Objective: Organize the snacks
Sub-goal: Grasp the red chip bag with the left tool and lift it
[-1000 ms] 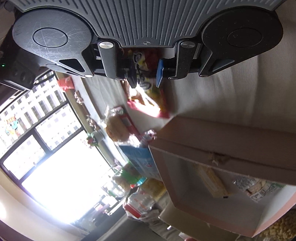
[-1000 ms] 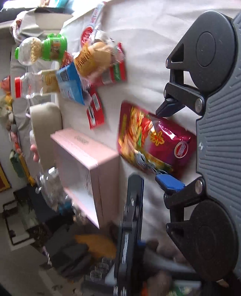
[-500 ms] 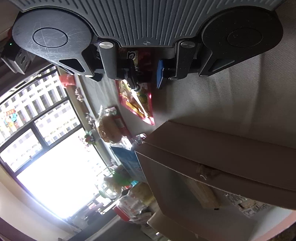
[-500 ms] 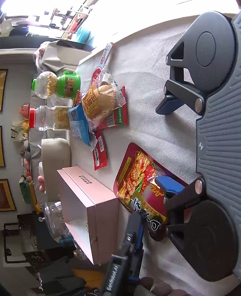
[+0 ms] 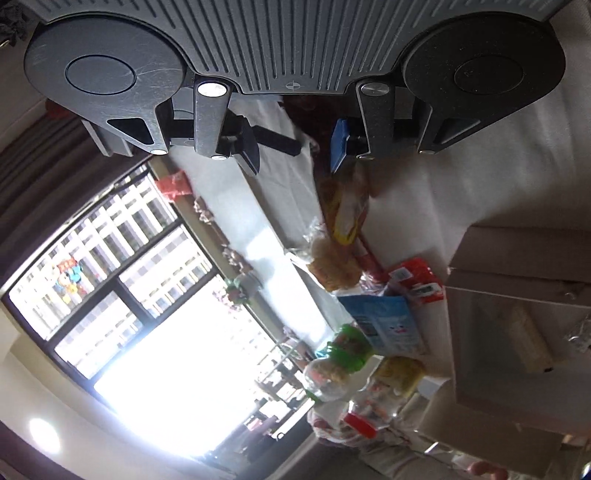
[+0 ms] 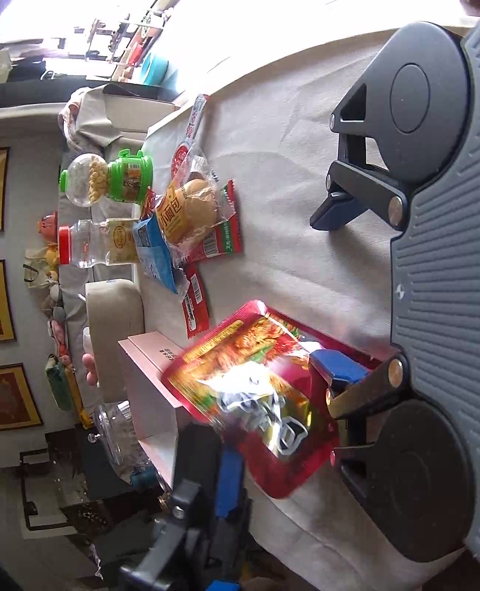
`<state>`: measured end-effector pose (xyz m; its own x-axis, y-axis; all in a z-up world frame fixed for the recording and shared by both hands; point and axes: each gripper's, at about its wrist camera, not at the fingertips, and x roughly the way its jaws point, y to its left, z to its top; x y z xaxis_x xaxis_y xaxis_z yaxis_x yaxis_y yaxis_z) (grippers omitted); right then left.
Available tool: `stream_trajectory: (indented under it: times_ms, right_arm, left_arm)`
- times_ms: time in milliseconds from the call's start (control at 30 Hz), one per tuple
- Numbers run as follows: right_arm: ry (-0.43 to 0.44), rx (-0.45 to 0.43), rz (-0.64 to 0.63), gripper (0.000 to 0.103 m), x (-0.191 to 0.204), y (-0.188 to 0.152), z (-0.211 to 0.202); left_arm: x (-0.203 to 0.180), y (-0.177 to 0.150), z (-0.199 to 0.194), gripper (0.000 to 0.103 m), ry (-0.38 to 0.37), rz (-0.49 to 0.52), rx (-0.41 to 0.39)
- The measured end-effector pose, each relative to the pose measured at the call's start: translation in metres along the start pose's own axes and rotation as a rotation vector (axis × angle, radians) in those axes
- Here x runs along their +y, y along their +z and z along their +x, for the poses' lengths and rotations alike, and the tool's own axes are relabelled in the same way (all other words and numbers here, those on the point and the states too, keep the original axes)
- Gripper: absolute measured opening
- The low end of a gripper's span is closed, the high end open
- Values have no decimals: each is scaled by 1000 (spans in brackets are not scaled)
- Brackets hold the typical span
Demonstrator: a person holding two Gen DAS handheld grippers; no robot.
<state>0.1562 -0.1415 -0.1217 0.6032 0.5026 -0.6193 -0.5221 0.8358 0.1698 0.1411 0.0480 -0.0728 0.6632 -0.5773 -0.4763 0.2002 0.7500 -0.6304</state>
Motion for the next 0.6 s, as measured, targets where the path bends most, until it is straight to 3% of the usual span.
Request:
stream_trajectory:
  times_ms: [133,200,333,400,600]
  right_arm:
    - [11,-17,3,73,-3,-8,-7]
    - [11,-27,-2,73,-3,-12,-9]
    - [7,-40,-15,74,-1,-17,-13]
    - [12,-42,-6,74,-2,-17,-13]
    - [35,-32,-14,86,-1,-18,-13]
  left_arm:
    - [-16,-8,27,43,155,108,26]
    - [-16,-11,35,43,197,123,21]
    - [-8,-18,41,40,216,128,21]
    - [-1,-21,41,28,220,106,30]
    - [16,-27,28,27,186,20,17]
